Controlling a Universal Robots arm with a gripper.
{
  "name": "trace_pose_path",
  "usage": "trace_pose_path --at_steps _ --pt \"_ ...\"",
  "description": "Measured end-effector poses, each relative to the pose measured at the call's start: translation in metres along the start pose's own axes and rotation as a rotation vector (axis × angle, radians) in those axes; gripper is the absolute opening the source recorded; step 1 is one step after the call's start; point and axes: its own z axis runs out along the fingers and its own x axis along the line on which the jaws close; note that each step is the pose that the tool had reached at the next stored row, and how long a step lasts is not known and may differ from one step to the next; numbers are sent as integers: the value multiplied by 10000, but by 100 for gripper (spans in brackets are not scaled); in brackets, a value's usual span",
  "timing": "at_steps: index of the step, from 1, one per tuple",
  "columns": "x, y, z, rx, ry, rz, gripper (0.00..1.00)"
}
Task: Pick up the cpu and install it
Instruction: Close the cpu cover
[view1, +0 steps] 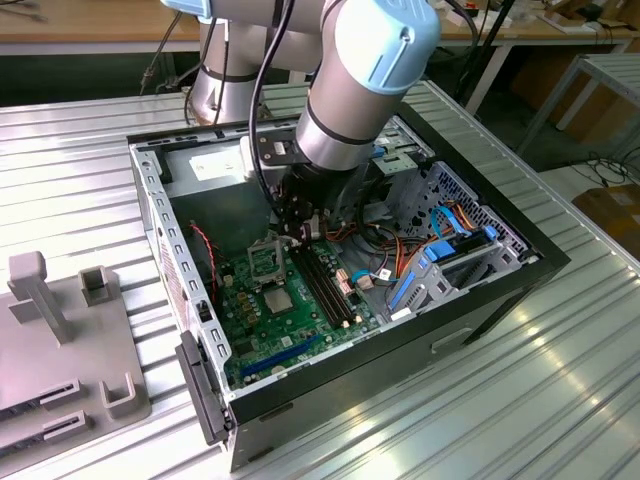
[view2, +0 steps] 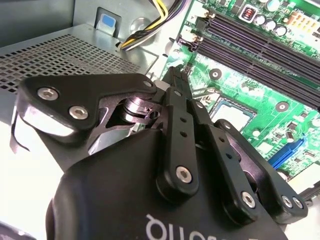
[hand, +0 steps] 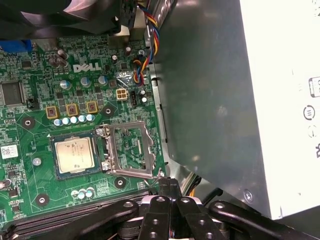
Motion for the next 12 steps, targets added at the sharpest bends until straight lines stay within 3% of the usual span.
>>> trace_pose_path --at_steps 12 --pt "3 18 -6 -4 -4 -17 11"
